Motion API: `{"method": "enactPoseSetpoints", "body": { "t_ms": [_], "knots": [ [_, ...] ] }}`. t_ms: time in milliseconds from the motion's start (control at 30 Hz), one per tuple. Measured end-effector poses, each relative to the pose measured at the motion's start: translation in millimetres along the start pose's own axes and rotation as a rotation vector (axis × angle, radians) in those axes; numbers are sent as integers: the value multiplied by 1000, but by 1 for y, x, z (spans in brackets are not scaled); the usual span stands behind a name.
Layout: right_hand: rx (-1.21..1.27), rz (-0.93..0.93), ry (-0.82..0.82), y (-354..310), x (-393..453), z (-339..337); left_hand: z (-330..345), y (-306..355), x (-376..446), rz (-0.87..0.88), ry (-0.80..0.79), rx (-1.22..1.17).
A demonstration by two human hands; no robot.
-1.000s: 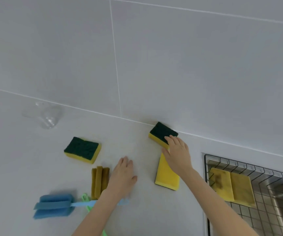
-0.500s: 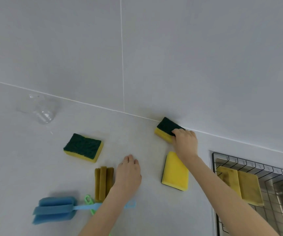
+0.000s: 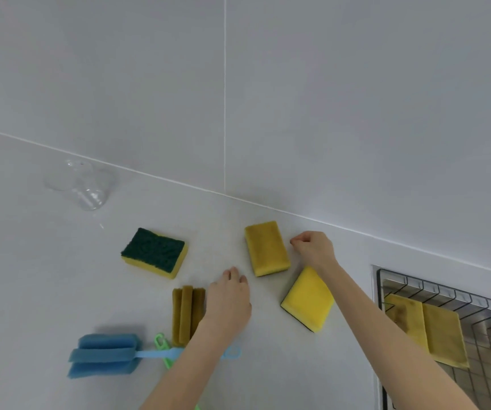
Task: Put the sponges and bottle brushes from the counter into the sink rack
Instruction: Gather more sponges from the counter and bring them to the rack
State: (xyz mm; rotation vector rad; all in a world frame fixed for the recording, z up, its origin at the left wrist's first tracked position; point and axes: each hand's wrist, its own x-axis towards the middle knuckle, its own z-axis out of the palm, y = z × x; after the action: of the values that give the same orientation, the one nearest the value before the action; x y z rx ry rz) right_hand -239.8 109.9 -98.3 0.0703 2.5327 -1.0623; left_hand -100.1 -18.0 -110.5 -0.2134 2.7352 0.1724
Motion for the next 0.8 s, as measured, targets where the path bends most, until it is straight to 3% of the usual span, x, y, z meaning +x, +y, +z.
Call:
{"method": "enactPoseSetpoints", "body": {
  "t_ms": [67, 167, 300, 367, 433, 500, 533, 633, 733, 800],
  "knots": [
    [-49, -121, 69, -3, -6, -2, 1, 1, 0, -9, -5, 7],
    [-125, -372, 0, -11, -27, -1, -1, 4, 1, -28, -27, 19],
    [-516, -512, -87, -11, -43, 16, -18, -2, 1, -23, -14, -155],
    [-583, -514, -63, -9, -48, 23, -30, -15, -2, -71, 101, -411],
    [-622, -520, -49, -6, -50, 28, -40, -35, -8, -140, 371, -573],
    [-658, -519, -42, -3, -51, 31, -44, -58, -13, -228, 598, -572],
    [-669, -512, -44, -3, -51, 31, -43, -70, -14, -278, 620, -543],
    [-699, -502, -59, -4, -50, 31, -39, -108, -19, -367, 439, -382],
    [-767, -526, -64, -5, -50, 30, -30, -134, -25, -305, 196, -226],
    [-781, -537, -66, -5, -50, 29, -22, -141, -27, -257, 216, -189]
  ]
}}
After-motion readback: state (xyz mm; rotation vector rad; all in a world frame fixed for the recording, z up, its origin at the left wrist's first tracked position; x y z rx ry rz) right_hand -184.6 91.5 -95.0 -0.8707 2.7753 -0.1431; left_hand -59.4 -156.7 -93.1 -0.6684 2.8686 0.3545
